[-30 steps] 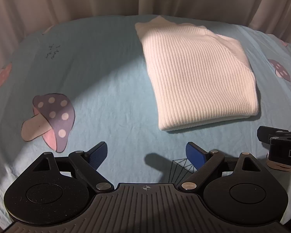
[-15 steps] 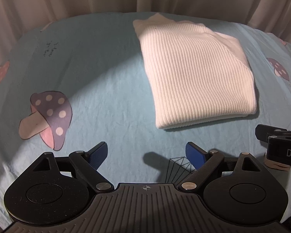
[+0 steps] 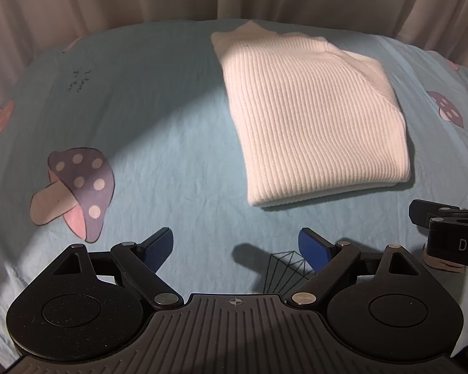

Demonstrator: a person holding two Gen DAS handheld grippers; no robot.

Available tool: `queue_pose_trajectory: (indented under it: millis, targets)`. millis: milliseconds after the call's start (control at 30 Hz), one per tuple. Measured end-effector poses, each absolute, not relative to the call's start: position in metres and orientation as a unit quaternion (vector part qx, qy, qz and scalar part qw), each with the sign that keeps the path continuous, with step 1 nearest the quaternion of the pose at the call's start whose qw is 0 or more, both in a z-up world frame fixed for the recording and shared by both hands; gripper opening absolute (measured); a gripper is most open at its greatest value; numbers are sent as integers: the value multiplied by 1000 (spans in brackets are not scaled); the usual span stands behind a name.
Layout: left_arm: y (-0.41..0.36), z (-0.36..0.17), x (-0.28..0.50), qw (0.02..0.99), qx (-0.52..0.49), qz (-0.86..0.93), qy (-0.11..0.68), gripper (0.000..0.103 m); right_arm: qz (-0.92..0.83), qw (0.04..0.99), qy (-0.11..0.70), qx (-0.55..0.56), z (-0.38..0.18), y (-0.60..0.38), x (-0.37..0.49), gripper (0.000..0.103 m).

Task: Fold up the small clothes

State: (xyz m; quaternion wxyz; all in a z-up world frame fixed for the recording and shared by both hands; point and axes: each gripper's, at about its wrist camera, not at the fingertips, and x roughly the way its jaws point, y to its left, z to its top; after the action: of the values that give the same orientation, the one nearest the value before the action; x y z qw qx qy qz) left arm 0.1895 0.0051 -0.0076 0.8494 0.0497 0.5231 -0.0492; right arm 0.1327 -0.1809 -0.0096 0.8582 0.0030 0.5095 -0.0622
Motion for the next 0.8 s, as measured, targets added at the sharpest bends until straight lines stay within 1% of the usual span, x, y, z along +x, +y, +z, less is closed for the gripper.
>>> queue_pose_trajectory:
  millis: [800]
  targets:
    - [4,-7,190,849,51,-49,524,92,-61,859,509,6,-9,-183,133,82]
